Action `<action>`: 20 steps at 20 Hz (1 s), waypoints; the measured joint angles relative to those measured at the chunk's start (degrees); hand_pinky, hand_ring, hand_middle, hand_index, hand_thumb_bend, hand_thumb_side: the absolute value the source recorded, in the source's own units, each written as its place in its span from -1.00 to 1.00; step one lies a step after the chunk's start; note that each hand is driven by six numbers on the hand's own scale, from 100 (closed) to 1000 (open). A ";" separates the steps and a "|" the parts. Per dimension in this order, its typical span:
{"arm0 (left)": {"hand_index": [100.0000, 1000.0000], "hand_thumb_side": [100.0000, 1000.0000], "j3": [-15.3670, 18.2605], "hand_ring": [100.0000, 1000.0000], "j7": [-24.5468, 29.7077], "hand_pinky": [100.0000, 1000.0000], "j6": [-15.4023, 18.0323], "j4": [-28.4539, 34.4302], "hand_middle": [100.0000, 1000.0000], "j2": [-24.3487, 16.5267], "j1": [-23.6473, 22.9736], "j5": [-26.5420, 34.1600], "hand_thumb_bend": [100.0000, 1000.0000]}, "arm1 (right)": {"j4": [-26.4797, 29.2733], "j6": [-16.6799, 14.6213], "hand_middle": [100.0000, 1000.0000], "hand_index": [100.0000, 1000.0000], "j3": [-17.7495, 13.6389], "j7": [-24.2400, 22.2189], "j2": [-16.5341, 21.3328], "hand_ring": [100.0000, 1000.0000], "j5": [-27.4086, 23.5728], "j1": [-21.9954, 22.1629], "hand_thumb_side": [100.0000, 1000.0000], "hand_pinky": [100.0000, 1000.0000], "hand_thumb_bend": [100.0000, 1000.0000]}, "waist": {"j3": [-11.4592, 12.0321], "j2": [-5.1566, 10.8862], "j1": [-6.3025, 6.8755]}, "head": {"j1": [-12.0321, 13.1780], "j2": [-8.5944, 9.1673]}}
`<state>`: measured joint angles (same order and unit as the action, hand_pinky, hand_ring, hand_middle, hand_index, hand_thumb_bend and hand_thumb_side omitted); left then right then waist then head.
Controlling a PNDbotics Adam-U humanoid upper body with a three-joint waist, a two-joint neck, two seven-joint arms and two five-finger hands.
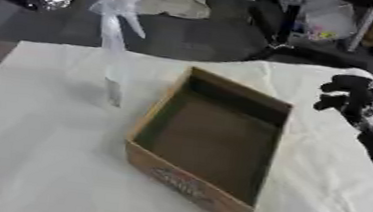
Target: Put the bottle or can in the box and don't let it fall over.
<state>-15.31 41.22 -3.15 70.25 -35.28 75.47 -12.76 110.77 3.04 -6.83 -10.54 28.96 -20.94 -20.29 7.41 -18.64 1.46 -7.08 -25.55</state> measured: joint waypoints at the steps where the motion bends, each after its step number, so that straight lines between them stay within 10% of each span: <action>1: 0.66 -0.02 0.05 0.46 -0.04 0.92 -0.20 -0.29 0.60 0.12 0.25 0.21 -1.00 | 0.00 0.04 0.33 0.50 0.04 -0.05 -0.01 0.22 0.00 -0.17 -0.11 0.85 -1.00 | -0.04 -0.07 0.12 | 0.13 0.08; 20: 0.62 0.02 1.78 0.50 1.05 0.99 0.09 -2.27 0.62 1.50 1.73 2.67 -1.00 | -0.01 0.58 0.31 0.49 0.22 -0.96 -0.50 0.19 0.00 -0.85 -0.06 0.85 -1.00 | -1.07 -1.44 0.14 | 1.93 1.60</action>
<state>-13.53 42.26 -3.05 67.98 -33.78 77.20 -10.09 110.76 3.62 -6.60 -11.50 28.46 -20.93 -21.15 6.35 -20.08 1.60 -5.15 -23.95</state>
